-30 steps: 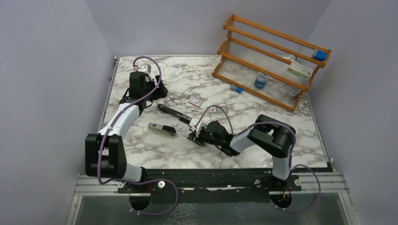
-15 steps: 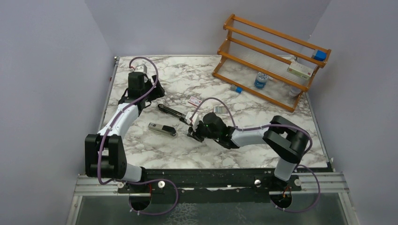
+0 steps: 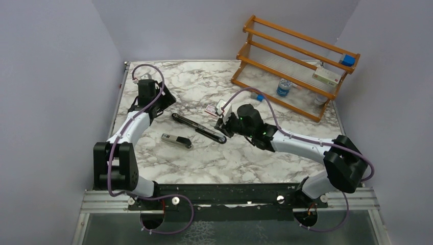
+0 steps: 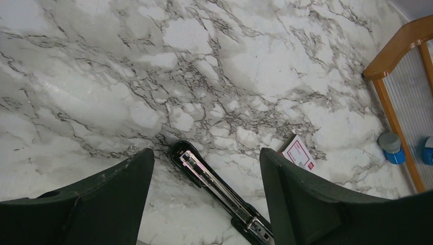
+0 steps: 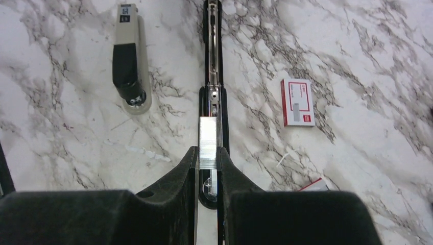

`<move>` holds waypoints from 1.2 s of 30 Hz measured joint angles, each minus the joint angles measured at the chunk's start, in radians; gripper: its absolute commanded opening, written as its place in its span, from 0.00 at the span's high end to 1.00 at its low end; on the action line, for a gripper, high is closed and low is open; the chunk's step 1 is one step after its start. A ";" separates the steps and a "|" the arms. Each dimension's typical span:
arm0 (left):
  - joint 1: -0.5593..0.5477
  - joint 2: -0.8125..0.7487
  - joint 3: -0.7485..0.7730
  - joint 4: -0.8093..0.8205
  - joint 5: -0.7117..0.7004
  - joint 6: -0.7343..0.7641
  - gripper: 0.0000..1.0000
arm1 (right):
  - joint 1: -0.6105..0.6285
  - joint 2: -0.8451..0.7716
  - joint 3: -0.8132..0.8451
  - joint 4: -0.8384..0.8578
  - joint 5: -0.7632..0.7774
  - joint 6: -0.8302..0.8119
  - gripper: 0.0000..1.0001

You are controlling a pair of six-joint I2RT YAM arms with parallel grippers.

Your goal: Load the staples into the stapler

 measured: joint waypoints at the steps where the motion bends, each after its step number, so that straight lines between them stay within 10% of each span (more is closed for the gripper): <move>1: 0.000 0.011 0.000 0.008 0.000 -0.012 0.22 | -0.008 0.000 0.005 -0.025 0.003 -0.001 0.99; 36: -0.094 0.315 0.071 -0.037 -0.177 -0.172 0.29 | -0.021 0.099 0.154 -0.215 0.040 -0.022 0.99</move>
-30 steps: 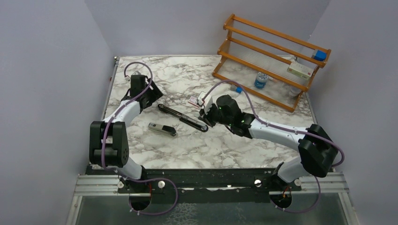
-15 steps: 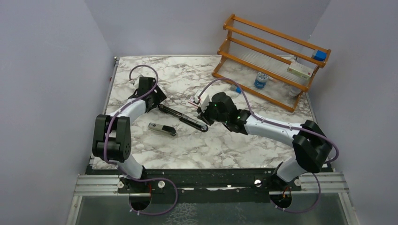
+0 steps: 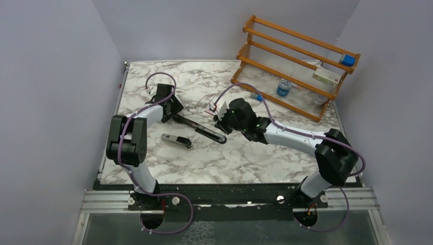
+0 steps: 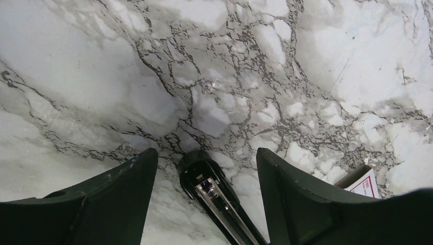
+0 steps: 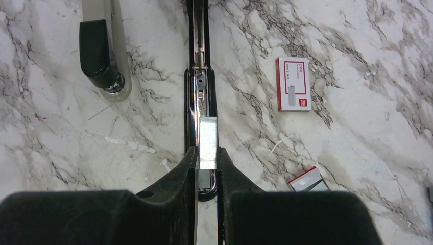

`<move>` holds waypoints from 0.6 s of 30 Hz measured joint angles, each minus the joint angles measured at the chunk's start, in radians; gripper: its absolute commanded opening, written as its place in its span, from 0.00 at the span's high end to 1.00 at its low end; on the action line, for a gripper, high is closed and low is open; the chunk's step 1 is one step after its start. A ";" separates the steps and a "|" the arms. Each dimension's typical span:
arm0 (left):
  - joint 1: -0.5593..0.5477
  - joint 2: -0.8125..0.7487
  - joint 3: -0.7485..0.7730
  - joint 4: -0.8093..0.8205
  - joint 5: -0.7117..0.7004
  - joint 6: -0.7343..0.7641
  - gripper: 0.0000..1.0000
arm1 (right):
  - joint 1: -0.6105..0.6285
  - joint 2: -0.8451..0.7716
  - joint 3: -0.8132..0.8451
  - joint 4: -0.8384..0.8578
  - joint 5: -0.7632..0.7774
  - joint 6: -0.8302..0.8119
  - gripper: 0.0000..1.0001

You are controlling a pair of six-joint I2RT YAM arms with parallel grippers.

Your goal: Load the staples into the stapler

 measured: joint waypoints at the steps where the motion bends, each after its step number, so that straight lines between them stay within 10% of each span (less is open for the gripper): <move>1: 0.000 0.001 0.000 0.000 -0.002 -0.001 0.30 | -0.001 0.005 0.002 -0.003 -0.002 -0.002 0.99; 18: -0.007 0.019 0.007 0.003 0.000 -0.010 0.48 | -0.008 0.051 0.028 -0.029 -0.018 -0.026 0.99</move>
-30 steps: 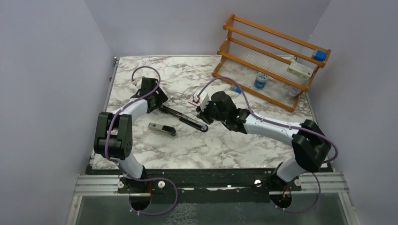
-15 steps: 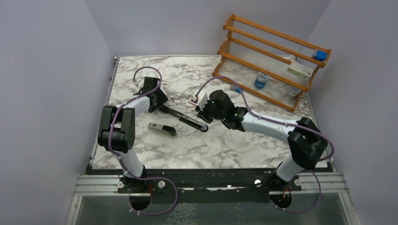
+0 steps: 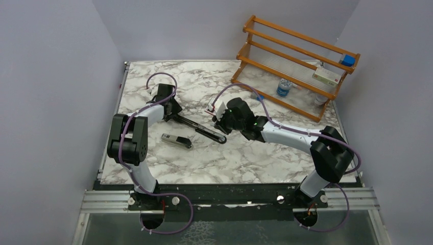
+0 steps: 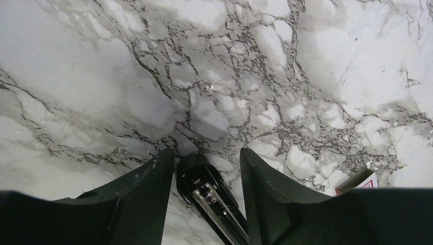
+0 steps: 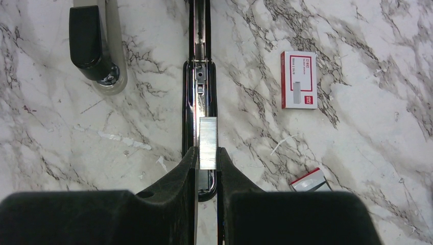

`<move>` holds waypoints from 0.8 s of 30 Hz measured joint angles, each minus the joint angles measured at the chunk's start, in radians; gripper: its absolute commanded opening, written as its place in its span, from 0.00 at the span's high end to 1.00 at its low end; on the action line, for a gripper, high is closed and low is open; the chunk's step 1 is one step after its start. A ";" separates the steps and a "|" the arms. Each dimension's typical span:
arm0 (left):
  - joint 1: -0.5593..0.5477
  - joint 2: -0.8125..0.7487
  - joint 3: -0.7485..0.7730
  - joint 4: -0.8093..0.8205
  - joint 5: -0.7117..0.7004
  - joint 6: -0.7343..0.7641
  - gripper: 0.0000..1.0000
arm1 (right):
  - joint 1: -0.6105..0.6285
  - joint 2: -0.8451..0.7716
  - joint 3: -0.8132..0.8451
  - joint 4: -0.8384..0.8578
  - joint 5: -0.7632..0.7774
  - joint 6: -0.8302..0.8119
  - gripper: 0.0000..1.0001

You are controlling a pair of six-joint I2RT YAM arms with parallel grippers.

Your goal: Load the staples into the stapler

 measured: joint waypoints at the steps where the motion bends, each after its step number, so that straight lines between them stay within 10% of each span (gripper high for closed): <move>1: -0.002 0.000 0.000 0.000 0.000 0.000 0.50 | -0.001 0.000 0.000 -0.001 0.000 0.000 0.99; 24: -0.024 0.009 0.006 -0.006 -0.004 0.005 0.65 | -0.017 0.037 0.003 -0.006 -0.007 0.011 0.99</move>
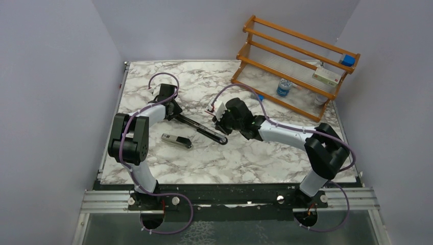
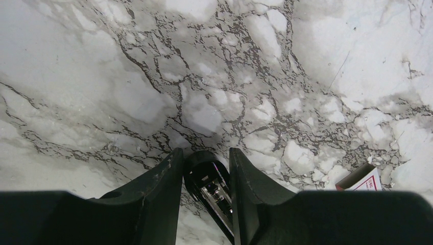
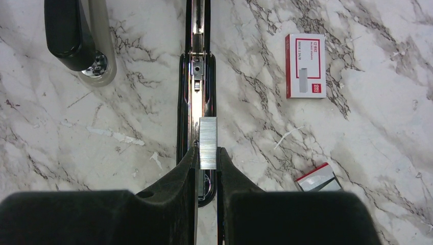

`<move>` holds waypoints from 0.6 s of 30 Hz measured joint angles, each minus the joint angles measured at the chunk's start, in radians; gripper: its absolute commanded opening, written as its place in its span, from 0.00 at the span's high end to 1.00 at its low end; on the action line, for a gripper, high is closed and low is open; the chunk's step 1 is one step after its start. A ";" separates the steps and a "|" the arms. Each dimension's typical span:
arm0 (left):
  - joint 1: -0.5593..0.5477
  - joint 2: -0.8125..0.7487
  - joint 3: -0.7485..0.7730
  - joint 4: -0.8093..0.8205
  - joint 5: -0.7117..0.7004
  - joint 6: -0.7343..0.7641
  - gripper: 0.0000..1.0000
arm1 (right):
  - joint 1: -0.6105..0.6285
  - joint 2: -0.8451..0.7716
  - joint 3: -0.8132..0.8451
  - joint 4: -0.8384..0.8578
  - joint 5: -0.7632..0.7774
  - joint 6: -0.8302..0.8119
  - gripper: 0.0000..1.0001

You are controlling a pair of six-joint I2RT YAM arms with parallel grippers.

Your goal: Load the staples into the stapler

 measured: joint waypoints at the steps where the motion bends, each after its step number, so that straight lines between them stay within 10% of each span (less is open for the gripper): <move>1: 0.000 0.000 0.000 0.000 -0.001 0.000 0.65 | 0.000 0.009 0.003 -0.002 -0.001 0.000 0.99; 18: 0.000 0.004 0.013 -0.020 -0.008 0.004 0.65 | -0.001 0.106 0.120 -0.086 -0.015 0.042 0.99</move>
